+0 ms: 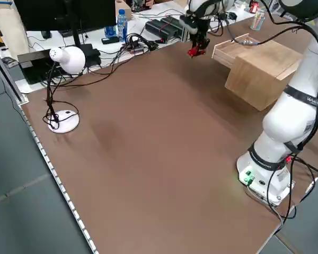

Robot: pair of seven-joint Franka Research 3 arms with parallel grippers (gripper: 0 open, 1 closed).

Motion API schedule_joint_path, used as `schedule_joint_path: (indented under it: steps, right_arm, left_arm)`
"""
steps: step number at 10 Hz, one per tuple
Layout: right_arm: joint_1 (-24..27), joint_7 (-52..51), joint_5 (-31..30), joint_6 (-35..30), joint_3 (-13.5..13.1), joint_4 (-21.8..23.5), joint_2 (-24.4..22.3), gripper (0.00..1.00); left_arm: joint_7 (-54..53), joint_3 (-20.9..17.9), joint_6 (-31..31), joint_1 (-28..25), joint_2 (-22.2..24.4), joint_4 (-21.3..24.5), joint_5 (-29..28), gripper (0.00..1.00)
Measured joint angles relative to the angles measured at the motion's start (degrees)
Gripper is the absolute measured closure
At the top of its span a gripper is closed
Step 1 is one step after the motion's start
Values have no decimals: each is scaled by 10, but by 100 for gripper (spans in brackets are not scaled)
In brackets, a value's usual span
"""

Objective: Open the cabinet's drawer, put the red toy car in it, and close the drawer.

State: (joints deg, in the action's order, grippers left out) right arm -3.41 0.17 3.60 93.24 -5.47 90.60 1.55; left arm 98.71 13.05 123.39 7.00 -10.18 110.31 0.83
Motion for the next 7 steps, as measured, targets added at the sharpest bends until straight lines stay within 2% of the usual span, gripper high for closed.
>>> schedule_joint_path:
  steps: [4, 5, 7]
  right_arm:
    - [-1, 0, 0, 0, 0, -1, 0, 0]
    - [-1, 0, 0, 0, 0, -1, 0, 0]
    - [-1, 1, 0, 0, 1, -1, 0, 0]
  left_arm:
    - [86, 67, -78, 8, -53, -121, -25, 56]
    - [107, 84, -90, 12, -66, -143, -31, 56]
    - [139, 93, -102, 33, -86, -173, -46, 56]
